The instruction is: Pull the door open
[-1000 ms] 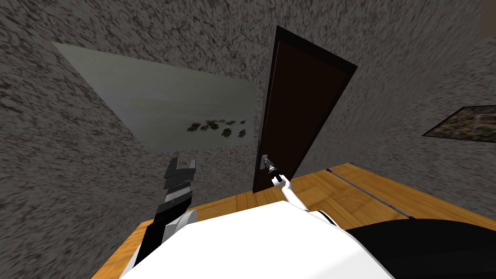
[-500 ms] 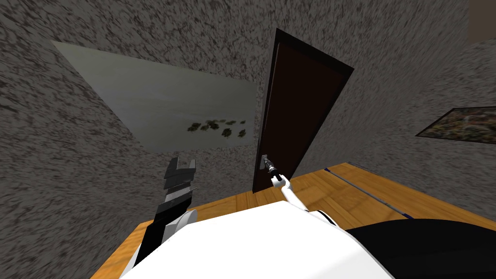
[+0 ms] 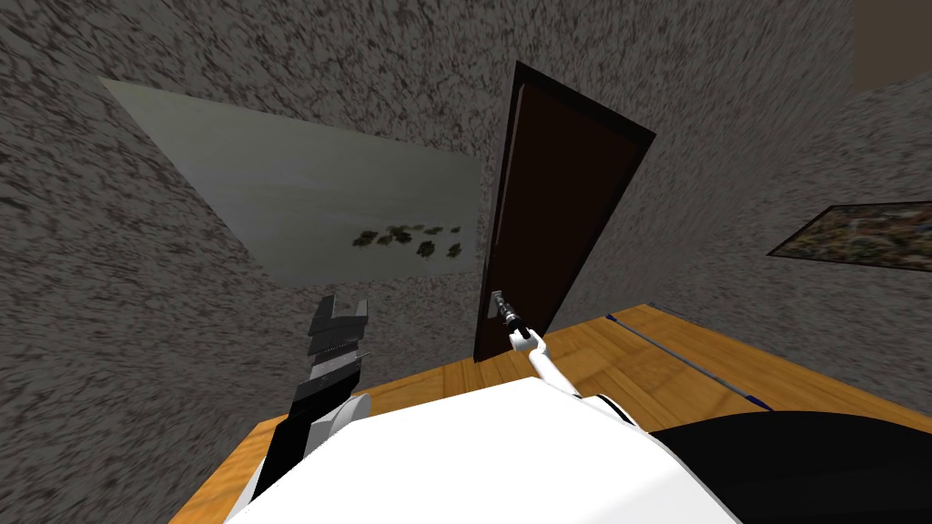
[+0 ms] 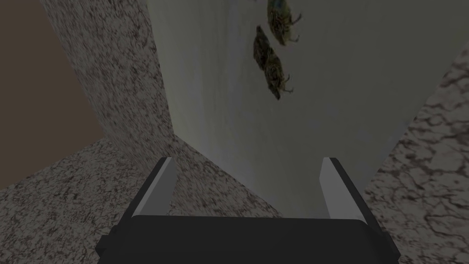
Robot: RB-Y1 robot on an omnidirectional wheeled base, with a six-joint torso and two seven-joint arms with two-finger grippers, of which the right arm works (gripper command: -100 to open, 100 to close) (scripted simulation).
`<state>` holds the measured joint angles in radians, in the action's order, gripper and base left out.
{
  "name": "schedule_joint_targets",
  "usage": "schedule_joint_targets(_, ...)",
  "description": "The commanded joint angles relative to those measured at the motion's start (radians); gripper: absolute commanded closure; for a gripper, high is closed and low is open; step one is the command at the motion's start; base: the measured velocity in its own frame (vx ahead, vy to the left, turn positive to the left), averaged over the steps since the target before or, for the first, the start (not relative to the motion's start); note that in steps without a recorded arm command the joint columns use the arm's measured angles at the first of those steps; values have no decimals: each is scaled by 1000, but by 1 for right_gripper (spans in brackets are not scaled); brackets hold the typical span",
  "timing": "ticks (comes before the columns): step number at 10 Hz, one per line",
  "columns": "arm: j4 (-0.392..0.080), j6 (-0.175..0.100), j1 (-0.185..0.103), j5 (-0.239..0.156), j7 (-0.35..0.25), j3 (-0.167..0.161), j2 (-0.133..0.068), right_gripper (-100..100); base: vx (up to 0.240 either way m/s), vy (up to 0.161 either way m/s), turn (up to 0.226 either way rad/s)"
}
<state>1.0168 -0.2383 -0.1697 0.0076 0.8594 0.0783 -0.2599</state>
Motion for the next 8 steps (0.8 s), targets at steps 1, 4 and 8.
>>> schedule_joint_targets(1,-14,10,2,-50,-4,16,-15,100,-19,2,-20)
schedule_joint_targets(4,-14,43,2,-127,-11,7,-19,100,-2,1,-25)
schedule_joint_targets(8,-13,77,1,-232,-18,-4,-24,100,-8,8,-23)
